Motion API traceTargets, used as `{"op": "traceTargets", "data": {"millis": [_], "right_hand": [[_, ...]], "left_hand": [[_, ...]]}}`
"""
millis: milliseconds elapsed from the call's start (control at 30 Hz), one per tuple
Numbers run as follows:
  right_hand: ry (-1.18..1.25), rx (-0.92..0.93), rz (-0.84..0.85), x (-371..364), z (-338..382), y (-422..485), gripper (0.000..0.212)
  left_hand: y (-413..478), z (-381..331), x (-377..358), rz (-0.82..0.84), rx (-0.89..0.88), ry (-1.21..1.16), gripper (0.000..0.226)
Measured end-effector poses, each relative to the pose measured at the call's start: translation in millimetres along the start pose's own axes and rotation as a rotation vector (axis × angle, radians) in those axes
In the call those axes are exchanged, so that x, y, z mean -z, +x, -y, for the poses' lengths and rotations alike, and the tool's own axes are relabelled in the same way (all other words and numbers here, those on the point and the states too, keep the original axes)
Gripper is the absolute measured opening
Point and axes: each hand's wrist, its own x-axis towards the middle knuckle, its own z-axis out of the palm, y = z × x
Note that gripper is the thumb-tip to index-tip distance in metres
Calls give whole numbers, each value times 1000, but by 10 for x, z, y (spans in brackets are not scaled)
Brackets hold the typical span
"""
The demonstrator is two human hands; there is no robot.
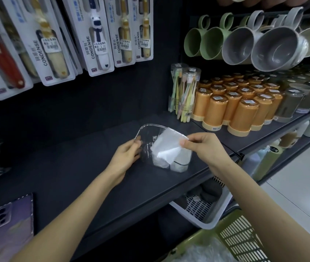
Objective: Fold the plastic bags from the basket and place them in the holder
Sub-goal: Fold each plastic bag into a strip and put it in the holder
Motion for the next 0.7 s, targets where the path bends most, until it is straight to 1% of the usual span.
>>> {"op": "traceTargets", "data": {"millis": [33,67,133,200,267,333,400,433,567,633,700], "right_hand": [[-45,-16,10,-24,4,12,16],[-115,-22,22,-51,1,25,21],[-356,1,46,-116,1,39,34],[-642,52,12,-199,17,15,43],[-836,99,-58,-282,45,-50,43],[-986,187,-173,-378,42,-124,31],[-1065,320,-315,-470,-17,-202,25],[-1086,346,-350,-515,-25,-248,25],[-1250,352,-354,-630,-89,-379,27],[-1278,370,-366,-633,-87,-412,28],[-1280,425,-362,-592,-81,-448,26]], "left_hand": [[-88,21,13,5,5,0,36],[-170,36,23,11,7,9,38],[-312,65,35,17,-11,10,33],[-426,102,42,10,-30,6,28],[-519,130,55,0,-45,5,33],[-593,158,73,-4,-73,7,34],[-651,188,94,-12,-98,10,32],[-678,205,109,-21,-106,15,32],[-778,228,137,-50,-125,43,30],[-818,221,126,-54,-122,42,32],[-848,218,105,-58,-122,24,30]]}}
